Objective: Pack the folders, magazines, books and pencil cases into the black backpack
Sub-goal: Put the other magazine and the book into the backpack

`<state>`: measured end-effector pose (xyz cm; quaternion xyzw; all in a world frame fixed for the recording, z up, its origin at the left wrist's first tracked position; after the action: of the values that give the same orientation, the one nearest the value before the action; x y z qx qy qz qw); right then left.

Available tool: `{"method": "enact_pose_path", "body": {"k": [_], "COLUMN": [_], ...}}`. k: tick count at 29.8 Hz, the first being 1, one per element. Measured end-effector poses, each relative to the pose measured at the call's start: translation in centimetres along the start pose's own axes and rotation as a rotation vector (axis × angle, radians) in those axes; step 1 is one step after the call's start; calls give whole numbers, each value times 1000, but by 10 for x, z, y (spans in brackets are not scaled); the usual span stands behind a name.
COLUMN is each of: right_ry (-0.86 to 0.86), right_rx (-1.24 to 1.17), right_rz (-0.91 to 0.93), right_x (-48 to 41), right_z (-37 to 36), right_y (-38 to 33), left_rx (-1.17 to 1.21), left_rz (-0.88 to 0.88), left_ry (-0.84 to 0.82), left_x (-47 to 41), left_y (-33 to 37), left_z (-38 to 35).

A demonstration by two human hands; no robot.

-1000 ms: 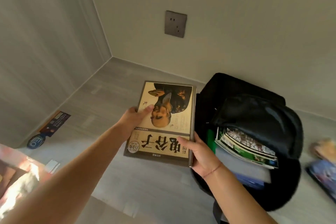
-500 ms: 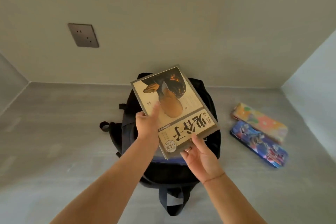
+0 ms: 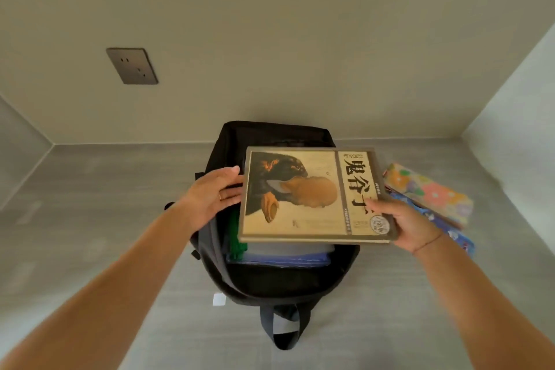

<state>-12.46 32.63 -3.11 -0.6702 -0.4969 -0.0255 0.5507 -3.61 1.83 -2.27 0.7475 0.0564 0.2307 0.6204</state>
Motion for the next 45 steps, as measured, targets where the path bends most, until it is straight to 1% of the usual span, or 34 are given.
{"method": "enact_pose_path", "body": {"k": [2,4,6,8,9,11,13,15,17,19,20,22,24,26,28,29,30,32,34,35,36,37,39,41,42,43,45], "right_ry": [-38,-66,-140,-209,-228,-226,-153,-62,25,54,46,20,66,94,96,91,92,88,113,139,160,179,214,224,222,211,187], "right_rx": [120,244,366,452,476,493,453,385,216,14,-36,-48,-65,-132,-183,-202,-220,-264,-304,-308,-295,-278,-253,-205,-183,-165,-146], "right_rz": [-62,-118,-172,-210,-218,-213,-179,-136,-97,-37,-35,-91,-123,-70,-7,13,19,12,-6,-15,-27,-42,-85,-122,-137,-145,-170], "right_x": [2,1,-4,-9,-13,-17,-19,-20,-21,-21,-21,-21,-17,-15,-11,-8,-5,1,10,14,19,24,29,35,38,40,43], "right_z": [-4,-13,-24,-32,-33,-35,-30,-22,-12,-6,-8,-22,-35,-37,-37,-37,-35,-31,-26,-21,-19,-16,-9,-10,-12,-14,-20], "right_y": [-10,-18,-21,-21,-21,-22,-28,-36,-40,-30,-16,29,73,101,110,110,111,112,115,117,120,123,135,144,147,151,156], "left_rx": [-265,-444,-500,-583,-609,-582,-452,-317,-252,-229,-207,-155,-101,-83,-179,-279,-405,-686,-1085,-1293,-1446,-1518,-1517,-1547,-1533,-1468,-1286], "left_rz": [-71,-111,-30,59,91,186,257,269,235,189,178,176,160,122,73,20,-72,-322,-541,-607,-629,-631,-637,-686,-714,-734,-773], "left_ry": [-144,-288,-492,-647,-693,-720,-668,-574,-477,-364,-305,-188,-86,-24,13,25,28,38,21,-3,-33,-61,-111,-153,-147,-117,-19], "left_x": [-5,-4,7,18,21,27,27,26,22,17,16,18,19,20,22,21,18,11,0,-7,-14,-21,-33,-40,-41,-42,-40], "left_y": [13,25,24,14,6,-12,-24,-27,-29,-31,-32,-39,-47,-52,-51,-47,-40,-19,-5,-4,-7,-7,-6,-3,1,8,27], "left_z": [-2,-17,-43,-62,-67,-70,-69,-68,-66,-63,-62,-63,-62,-60,-57,-53,-50,-45,-44,-45,-44,-43,-44,-51,-55,-57,-58]}}
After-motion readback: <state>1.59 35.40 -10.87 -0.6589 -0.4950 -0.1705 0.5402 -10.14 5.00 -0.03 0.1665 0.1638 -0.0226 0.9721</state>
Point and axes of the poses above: each hand's wrist, its own x-axis away from the middle knuckle, its own z-axis out of the back of the hand, y = z × x, the point moved 8 cm from there along -x, towards the middle knuckle, and after that the axes turned 10 degrees about -z, right-handed, at the moved point
